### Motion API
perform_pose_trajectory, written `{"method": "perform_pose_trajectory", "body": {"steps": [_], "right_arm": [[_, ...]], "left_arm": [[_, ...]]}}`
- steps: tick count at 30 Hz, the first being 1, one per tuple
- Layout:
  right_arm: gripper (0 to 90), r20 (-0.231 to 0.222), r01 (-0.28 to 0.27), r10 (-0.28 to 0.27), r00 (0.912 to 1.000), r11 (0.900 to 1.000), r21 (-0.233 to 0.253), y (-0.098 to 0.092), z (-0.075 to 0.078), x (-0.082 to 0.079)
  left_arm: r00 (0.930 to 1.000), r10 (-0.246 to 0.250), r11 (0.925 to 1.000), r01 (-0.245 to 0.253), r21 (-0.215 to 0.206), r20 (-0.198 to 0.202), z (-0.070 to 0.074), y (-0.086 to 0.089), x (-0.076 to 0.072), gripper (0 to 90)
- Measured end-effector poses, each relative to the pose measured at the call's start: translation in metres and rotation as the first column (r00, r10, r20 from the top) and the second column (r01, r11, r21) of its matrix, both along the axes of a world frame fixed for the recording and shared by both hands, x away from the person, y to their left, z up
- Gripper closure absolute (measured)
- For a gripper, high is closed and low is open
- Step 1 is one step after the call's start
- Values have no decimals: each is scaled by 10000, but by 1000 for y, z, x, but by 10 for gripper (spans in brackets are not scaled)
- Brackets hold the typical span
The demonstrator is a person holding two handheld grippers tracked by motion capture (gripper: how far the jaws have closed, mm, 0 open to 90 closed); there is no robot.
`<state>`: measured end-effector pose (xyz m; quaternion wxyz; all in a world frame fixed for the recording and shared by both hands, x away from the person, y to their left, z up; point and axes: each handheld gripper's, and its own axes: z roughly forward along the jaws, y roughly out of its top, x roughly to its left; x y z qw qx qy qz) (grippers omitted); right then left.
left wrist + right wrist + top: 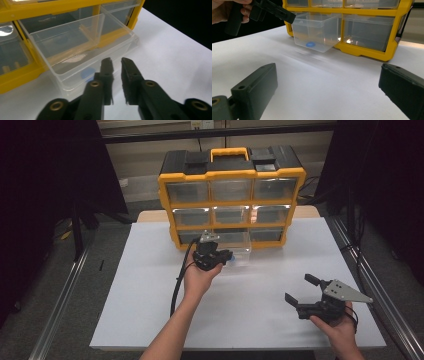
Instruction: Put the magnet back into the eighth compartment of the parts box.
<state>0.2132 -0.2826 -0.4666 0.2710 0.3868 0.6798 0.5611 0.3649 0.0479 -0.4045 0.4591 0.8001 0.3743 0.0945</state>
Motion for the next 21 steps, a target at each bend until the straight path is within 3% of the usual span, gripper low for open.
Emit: {"method": "perform_pose_trajectory", "body": {"steps": [5, 21], "right_arm": [[17, -21, 7, -7, 10000, 10000, 18, 0, 0, 0], [17, -3, 14, -14, 10000, 10000, 19, 0, 0, 0]], "left_arm": [[10000, -60, 10000, 60, -16, -68, -2, 0, 2, 899], [9999, 149, 9999, -149, 88, -11, -4, -1, 4, 900]]}}
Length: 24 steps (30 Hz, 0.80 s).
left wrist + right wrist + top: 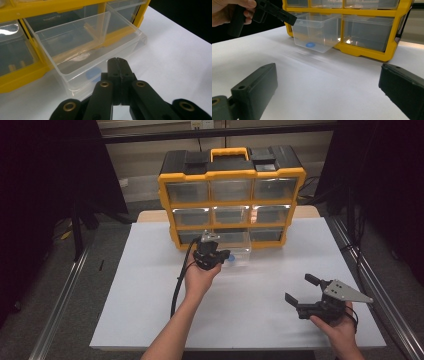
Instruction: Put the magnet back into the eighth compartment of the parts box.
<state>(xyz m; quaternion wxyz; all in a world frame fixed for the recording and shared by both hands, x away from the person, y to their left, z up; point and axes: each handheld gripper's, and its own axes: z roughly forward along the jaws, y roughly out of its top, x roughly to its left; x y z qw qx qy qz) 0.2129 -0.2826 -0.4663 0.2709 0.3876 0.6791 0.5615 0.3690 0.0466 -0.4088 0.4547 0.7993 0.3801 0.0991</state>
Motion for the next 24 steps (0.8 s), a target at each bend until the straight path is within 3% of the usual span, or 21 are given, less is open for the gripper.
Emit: {"method": "perform_pose_trajectory", "body": {"steps": [4, 24], "right_arm": [[17, 2, -3, 3, 10000, 10000, 7, 0, 0, 0], [17, -32, 28, -28, 10000, 10000, 64, 1, 0, 0]], "left_arm": [[10000, -29, 9998, 28, 197, 46, 0, 0, 1, 900], [10000, 11, 10000, -11, 41, 6, -2, -2, 4, 900]]}}
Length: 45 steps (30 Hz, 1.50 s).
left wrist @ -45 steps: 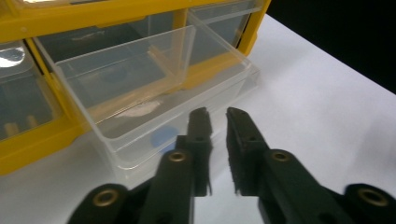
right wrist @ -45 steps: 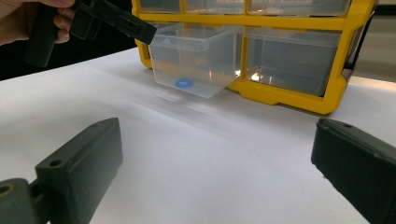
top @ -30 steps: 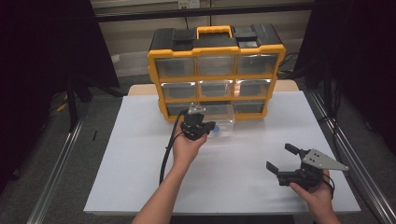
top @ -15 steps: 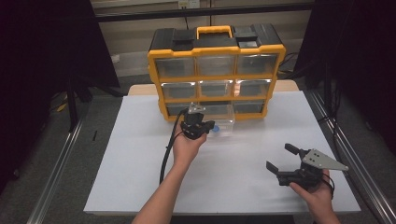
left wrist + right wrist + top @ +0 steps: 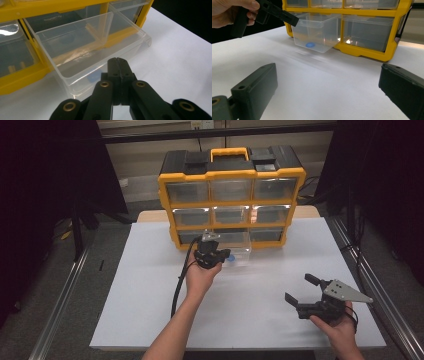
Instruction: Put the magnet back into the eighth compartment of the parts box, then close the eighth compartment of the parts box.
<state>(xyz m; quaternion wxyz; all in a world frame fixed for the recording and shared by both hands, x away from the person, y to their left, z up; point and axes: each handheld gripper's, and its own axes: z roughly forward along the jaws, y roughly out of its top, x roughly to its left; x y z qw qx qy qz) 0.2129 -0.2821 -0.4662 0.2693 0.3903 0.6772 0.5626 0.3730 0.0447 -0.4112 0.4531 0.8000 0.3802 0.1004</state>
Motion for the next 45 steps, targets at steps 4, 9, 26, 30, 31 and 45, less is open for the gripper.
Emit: {"method": "perform_pose_trajectory", "body": {"steps": [4, 9, 26, 30, 31, 45], "right_arm": [[17, 81, 2, -2, 10000, 10000, -16, -1, 0, 0], [16, 81, 6, -6, 10000, 10000, -3, -1, 1, -1], [17, 86, -11, 11, 10000, 10000, -5, -1, 0, 0], [16, 72, 13, -13, 10000, 10000, 11, -1, 0, 0], [17, 75, 14, -14, 10000, 10000, 8, -2, 0, 0], [17, 59, -12, 12, 10000, 10000, 26, -2, 1, 0]], "left_arm": [[10000, 29, 10000, -30, 64, 5, 0, 0, 0, 900], [10000, 16, 10000, -16, 34, 38, 0, 0, 0, 900], [9998, 174, 9998, -174, -31, 81, 0, -1, 2, 900], [9998, 177, 9998, -177, -54, 110, 0, -1, 2, 900], [9997, 195, 9998, -195, -11, 134, 0, -1, 2, 900], [9995, 240, 9997, -239, -38, 201, -2, -5, 4, 900]]}}
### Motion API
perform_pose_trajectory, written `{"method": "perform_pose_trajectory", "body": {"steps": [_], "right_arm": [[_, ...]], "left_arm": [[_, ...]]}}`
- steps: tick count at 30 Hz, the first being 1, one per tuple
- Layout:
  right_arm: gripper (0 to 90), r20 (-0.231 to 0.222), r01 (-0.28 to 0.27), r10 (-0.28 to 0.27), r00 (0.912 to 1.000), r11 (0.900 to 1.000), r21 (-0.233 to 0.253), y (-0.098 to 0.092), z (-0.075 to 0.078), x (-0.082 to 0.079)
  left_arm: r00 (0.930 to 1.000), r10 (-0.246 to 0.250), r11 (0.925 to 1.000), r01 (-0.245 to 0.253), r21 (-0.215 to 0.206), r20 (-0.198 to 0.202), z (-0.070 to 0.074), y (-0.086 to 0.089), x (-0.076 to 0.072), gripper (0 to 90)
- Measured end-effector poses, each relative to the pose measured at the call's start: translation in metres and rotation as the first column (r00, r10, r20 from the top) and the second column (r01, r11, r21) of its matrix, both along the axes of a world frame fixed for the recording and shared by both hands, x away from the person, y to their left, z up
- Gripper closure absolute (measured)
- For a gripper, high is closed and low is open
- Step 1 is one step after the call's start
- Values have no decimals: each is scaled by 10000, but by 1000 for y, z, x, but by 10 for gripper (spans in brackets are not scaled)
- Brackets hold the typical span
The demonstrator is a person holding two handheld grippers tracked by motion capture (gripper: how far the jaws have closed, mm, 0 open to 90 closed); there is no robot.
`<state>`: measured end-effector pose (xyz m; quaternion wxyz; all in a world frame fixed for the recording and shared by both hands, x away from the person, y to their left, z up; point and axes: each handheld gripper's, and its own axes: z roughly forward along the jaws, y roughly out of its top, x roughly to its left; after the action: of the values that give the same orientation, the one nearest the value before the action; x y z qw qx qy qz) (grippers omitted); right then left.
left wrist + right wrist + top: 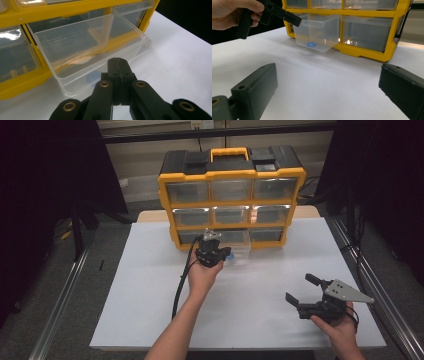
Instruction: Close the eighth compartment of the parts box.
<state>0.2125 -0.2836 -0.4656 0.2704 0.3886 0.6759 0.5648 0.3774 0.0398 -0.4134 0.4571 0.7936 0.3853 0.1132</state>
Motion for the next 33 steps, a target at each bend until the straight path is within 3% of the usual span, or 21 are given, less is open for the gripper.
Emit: {"method": "perform_pose_trajectory", "body": {"steps": [10, 28, 33], "right_arm": [[17, 3, -2, 2, 10000, 10000, 7, 0, 0, 0], [17, -12, 5, -5, 10000, 10000, 13, -1, 0, 0], [16, -12, 3, -3, 10000, 10000, 11, -1, 0, 0]], "left_arm": [[10000, 49, 10000, -49, -70, 69, -1, -1, 2, 900], [9997, 176, 9997, -178, 178, 156, 1, -4, 4, 900], [9997, 154, 9999, -155, 61, 176, 0, -4, 6, 900]]}}
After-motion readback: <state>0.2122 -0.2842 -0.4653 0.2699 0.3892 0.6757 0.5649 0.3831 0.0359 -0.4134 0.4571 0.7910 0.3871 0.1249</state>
